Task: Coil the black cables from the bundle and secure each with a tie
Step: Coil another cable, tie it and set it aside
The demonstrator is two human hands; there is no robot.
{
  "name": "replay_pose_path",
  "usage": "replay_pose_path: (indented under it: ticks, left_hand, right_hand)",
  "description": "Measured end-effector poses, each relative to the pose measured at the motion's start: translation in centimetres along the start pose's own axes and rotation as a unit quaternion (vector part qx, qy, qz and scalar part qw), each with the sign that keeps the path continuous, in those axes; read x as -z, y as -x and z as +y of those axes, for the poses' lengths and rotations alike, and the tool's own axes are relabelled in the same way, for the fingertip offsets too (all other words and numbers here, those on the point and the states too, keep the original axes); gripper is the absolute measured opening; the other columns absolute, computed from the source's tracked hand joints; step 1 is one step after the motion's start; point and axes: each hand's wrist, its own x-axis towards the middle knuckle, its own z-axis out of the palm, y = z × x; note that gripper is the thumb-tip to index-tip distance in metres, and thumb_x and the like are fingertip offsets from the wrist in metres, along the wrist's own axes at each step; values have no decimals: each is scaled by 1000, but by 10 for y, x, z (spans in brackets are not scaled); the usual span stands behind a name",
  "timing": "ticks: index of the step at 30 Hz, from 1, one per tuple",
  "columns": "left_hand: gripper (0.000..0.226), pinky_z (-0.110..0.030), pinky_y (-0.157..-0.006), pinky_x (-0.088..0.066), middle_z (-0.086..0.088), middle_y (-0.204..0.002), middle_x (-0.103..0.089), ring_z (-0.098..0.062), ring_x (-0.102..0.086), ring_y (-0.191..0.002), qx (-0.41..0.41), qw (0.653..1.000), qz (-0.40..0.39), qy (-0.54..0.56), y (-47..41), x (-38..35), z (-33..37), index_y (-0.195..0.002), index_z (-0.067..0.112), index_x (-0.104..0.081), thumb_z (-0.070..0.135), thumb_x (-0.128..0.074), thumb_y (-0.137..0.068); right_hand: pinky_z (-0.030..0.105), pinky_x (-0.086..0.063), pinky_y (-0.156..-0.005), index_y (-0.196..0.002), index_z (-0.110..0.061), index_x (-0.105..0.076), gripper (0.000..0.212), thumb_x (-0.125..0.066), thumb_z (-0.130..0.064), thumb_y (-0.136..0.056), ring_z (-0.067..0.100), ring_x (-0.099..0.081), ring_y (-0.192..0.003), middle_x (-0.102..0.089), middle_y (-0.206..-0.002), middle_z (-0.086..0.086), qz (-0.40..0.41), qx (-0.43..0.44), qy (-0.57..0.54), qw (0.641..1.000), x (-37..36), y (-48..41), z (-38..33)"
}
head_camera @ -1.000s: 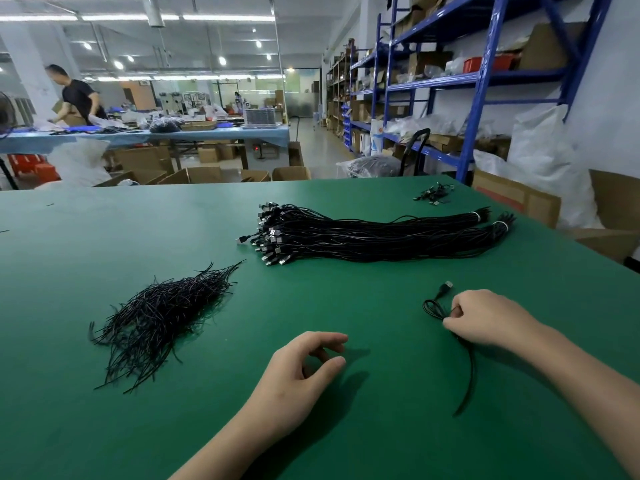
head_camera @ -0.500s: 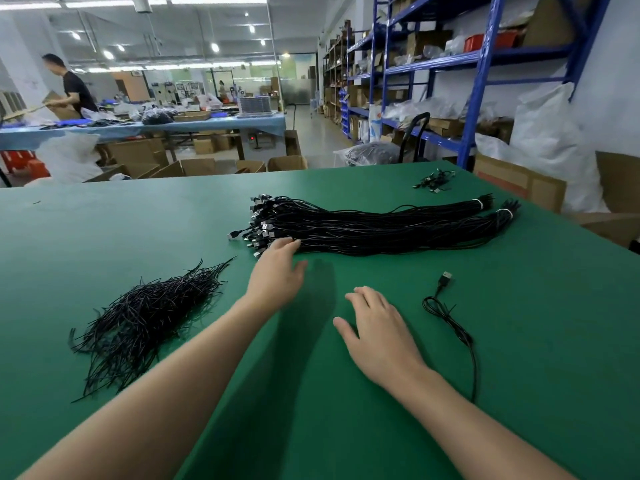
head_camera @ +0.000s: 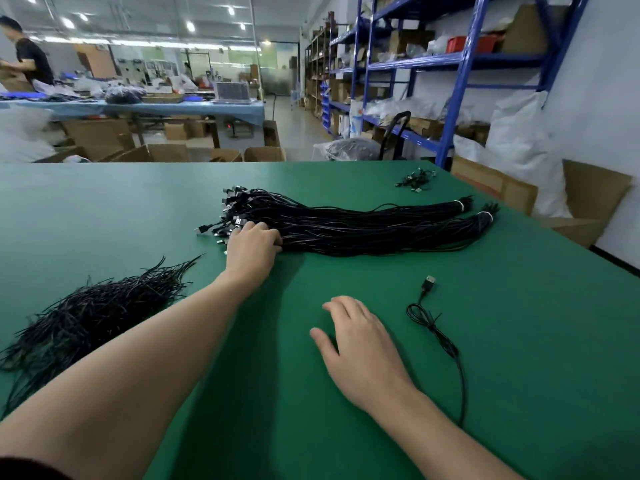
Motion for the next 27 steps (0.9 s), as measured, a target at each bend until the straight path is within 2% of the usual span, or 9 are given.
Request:
replay_pose_path:
  ticks: [3, 7, 10, 13, 19, 22, 25, 27]
  left_hand:
    - [19, -42, -92, -40, -4, -106, -67, -29, -58, -106, -29, 997, 70, 26, -6, 10, 0, -111, 24, -75, 31, -63, -99]
    - [17, -41, -77, -47, -10, -102, -63, -36, -62, -82, -42, 984, 142, 101, -21, 41, 6, -108, 15, -73, 24, -60, -101]
    - [17, -41, -63, -49, -9, -102, -58, -35, -59, -75, -60, 975, 156, 148, -26, 65, 14, -108, 13, -70, 23, -59, -102]
    - [17, -41, -62, -48, -7, -101, -57, -33, -59, -75, -83, 968, 169, 165, -15, 79, 20, -108, 12, -70, 23, -59, -102]
    - [17, -37, -69, -53, 5, -101, -71, -24, -67, -86, -75, 973, 154, 158, 25, 86, 32, -104, 23, -77, 29, -61, -100]
    - [14, -32, -64, -48, 11, -87, -73, -20, -67, -81, -54, 976, 132, 165, 33, 85, 29, -101, 28, -76, 32, -63, -98]
    - [12, -30, -59, -42, 17, -63, -58, -18, -58, -66, -29, 978, 105, 177, 41, 85, 26, -97, 31, -76, 33, -64, -98]
    - [12, -31, -60, -43, 15, -65, -61, -18, -57, -65, -6, 978, 98, 187, 45, 87, 20, -97, 31, -76, 34, -64, -98]
  right_hand:
    - [29, -26, -118, -145, -20, -43, 49, -38, -47, -105, 11, -35, -139, -43, -145, -7, -9, 4, 5, 1000, 0, 0, -1]
    - [31, -19, -122, -149, -20, -40, 52, -38, -47, -105, 12, -28, -145, -37, -152, -6, -24, 8, 5, 1000, 0, -1, -2]
    - [34, -12, -125, -154, -19, -31, 59, -39, -49, -104, 14, -16, -152, -26, -162, -3, -49, 11, 8, 999, 0, -8, 0]
    - [36, -7, -126, -160, -14, -17, 70, -41, -48, -104, 16, -5, -155, -12, -168, 2, -62, -1, 22, 998, 5, -39, 10]
    - [42, -3, -126, -161, -11, 5, 87, -41, -56, -102, 23, 14, -155, 16, -168, 7, -74, -58, 99, 991, 1, -133, 35]
    - [45, 4, -126, -160, -19, 13, 89, -34, -65, -100, 25, 22, -153, 27, -165, 6, -79, -63, 157, 982, -16, -162, 42]
    - [45, 8, -125, -159, -27, 14, 83, -20, -71, -98, 23, 25, -152, 27, -165, 4, -115, -96, 139, 979, -31, -176, 48]
    - [45, 9, -125, -160, -29, 12, 82, -15, -74, -96, 22, 23, -153, 23, -166, 5, -126, -104, 128, 978, -38, -181, 53]
